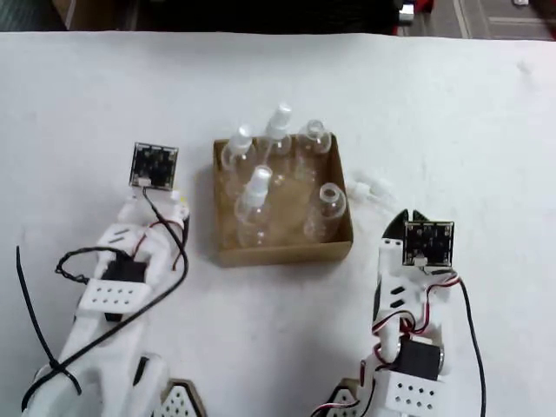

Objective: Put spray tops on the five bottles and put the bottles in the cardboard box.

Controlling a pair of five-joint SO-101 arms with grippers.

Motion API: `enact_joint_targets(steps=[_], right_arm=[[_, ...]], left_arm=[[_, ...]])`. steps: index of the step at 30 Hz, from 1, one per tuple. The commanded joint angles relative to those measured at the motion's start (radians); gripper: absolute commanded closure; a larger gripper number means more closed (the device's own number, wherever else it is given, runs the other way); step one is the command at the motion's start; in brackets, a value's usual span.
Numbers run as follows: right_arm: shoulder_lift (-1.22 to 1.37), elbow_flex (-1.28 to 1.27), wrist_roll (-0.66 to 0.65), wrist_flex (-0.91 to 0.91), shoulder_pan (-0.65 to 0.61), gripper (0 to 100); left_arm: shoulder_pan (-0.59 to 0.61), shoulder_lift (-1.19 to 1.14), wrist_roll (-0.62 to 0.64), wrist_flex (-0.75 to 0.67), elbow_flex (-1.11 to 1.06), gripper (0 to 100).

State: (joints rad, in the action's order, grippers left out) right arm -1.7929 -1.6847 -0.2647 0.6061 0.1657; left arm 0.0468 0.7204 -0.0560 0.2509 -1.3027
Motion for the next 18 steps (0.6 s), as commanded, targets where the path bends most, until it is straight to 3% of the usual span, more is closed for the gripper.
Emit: enact_joint_targets(steps=[1, 18], right_arm=[[-0.005, -0.006, -0.011, 0.005, -0.007, 97.4], [-0.004, -0.003, -0.002, -0.031, 0.071, 97.4]], left_arm=[[-0.012, -0.001, 0.005, -0.029, 0.06, 98], [-0.013, -0.001, 0.005, -0.028, 0.061, 98]])
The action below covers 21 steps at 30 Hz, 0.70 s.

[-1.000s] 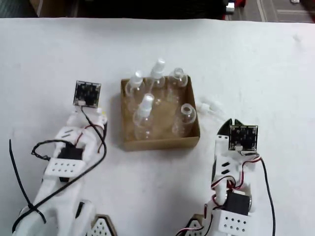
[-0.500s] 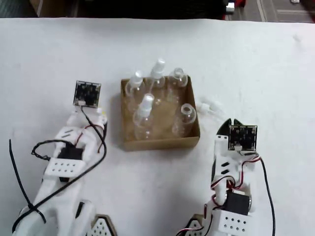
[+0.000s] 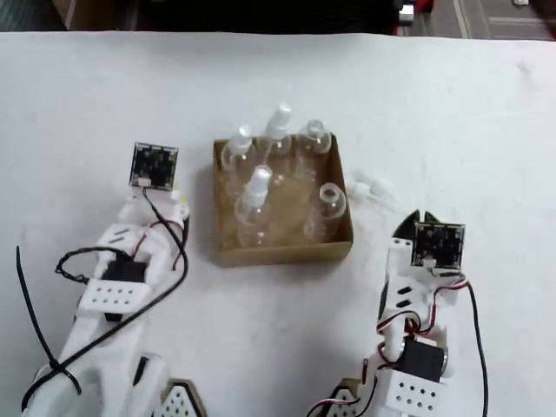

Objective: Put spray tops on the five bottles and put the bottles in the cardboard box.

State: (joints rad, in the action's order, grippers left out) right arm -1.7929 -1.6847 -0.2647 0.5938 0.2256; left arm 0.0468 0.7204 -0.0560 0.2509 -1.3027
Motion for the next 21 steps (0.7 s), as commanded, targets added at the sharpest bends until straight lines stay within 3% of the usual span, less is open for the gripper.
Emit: enact_joint_targets(steps=[1, 11, 14, 21], right_arm=[[-0.004, -0.002, -0.002, -0.019, 0.01, 97.4], [0.067, 0.066, 0.028, 0.039, 0.001, 97.4], [0.225, 0.143, 0.029, 0.036, -0.021, 97.4], [0.789, 0.319, 0.034, -0.199, 0.038, 97.4]], left_arm=[[-0.013, -0.001, 0.005, -0.028, 0.061, 98], [-0.007, -0.001, 0.005, -0.026, 0.058, 98], [-0.01, -0.001, 0.005, -0.026, 0.058, 98], [-0.012, -0.002, 0.005, -0.026, 0.058, 98]])
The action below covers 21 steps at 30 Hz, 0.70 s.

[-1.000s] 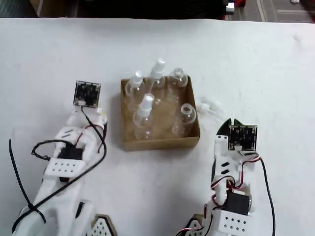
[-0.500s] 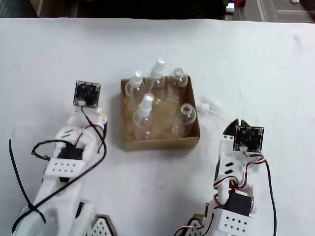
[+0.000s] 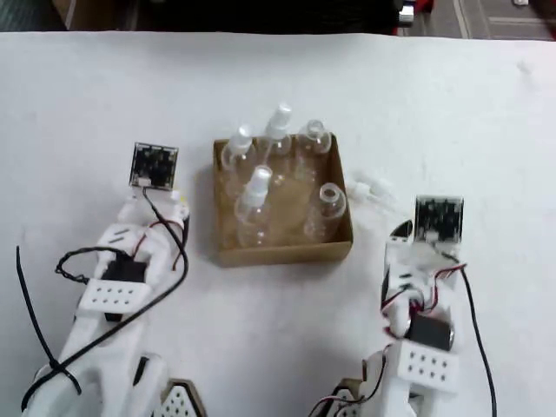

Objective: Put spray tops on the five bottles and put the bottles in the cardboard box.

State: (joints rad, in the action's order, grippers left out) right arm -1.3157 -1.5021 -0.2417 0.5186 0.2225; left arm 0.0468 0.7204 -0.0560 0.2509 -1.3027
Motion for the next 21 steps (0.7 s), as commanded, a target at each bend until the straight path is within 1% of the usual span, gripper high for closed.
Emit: enact_joint_targets(steps=[1, 4, 8, 11, 16, 18, 21], right_arm=[[0.392, 0.172, 0.011, -0.14, 0.044, 97.4], [0.596, 0.275, 0.011, -0.157, 0.041, 97.4], [0.777, 0.388, 0.012, -0.151, 0.044, 97.4], [0.84, 0.43, 0.023, -0.148, 0.045, 97.4], [0.851, 0.442, 0.103, -0.148, 0.087, 97.2], [0.851, 0.456, 0.101, -0.124, 0.094, 93.8], [0.868, 0.523, 0.101, -0.001, 0.097, 82.7]], left_arm=[[-0.012, -0.002, 0.005, -0.026, 0.058, 98], [-0.012, -0.002, 0.005, -0.026, 0.058, 98], [-0.013, -0.002, 0.005, -0.028, 0.058, 98], [-0.013, -0.001, 0.005, -0.028, 0.058, 98], [-0.013, -0.001, 0.005, -0.028, 0.06, 98], [-0.013, -0.001, 0.005, -0.028, 0.06, 98], [-0.013, -0.001, 0.005, -0.028, 0.06, 98]])
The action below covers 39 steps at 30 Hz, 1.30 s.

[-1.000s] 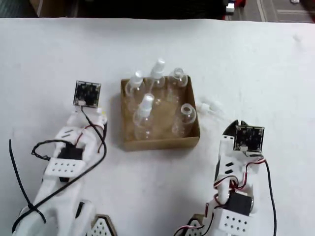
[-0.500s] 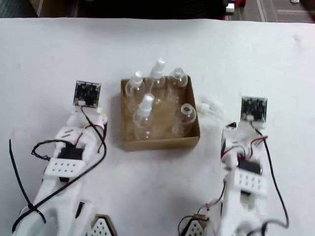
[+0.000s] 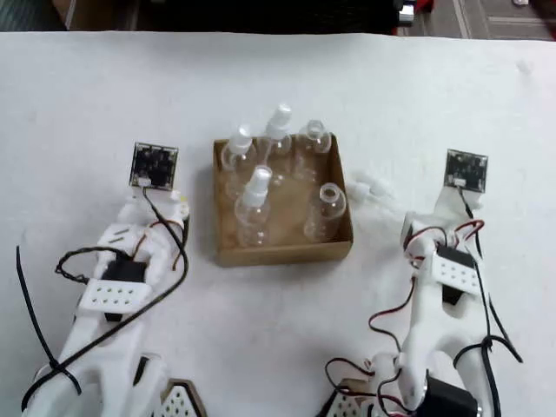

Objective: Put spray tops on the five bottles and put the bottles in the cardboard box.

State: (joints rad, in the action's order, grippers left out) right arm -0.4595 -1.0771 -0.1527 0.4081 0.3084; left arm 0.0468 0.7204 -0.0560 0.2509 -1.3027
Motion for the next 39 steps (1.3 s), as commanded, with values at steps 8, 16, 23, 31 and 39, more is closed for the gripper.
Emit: enact_joint_targets(steps=[8, 16, 23, 31, 39], right_arm=[[0.263, 0.287, 0.005, 0.2, 0.025, 93.2], [0.352, 0.374, 0.012, 0.26, 0.027, 92.4], [0.361, 0.379, 0.014, 0.255, 0.053, 97.9], [0.361, 0.381, 0.08, 0.255, 0.079, 82.4], [0.352, 0.384, 0.075, 0.252, 0.073, 98.7]], left_arm=[[-0.012, -0.001, 0.005, -0.026, 0.058, 98], [-0.012, -0.001, 0.005, -0.026, 0.058, 98], [-0.004, -0.015, 0.003, 0.118, 0.137, 98], [0.027, -0.335, -0.028, 0.222, 0.362, 98], [0.05, -0.432, 0.091, 0.322, 0.459, 98]])
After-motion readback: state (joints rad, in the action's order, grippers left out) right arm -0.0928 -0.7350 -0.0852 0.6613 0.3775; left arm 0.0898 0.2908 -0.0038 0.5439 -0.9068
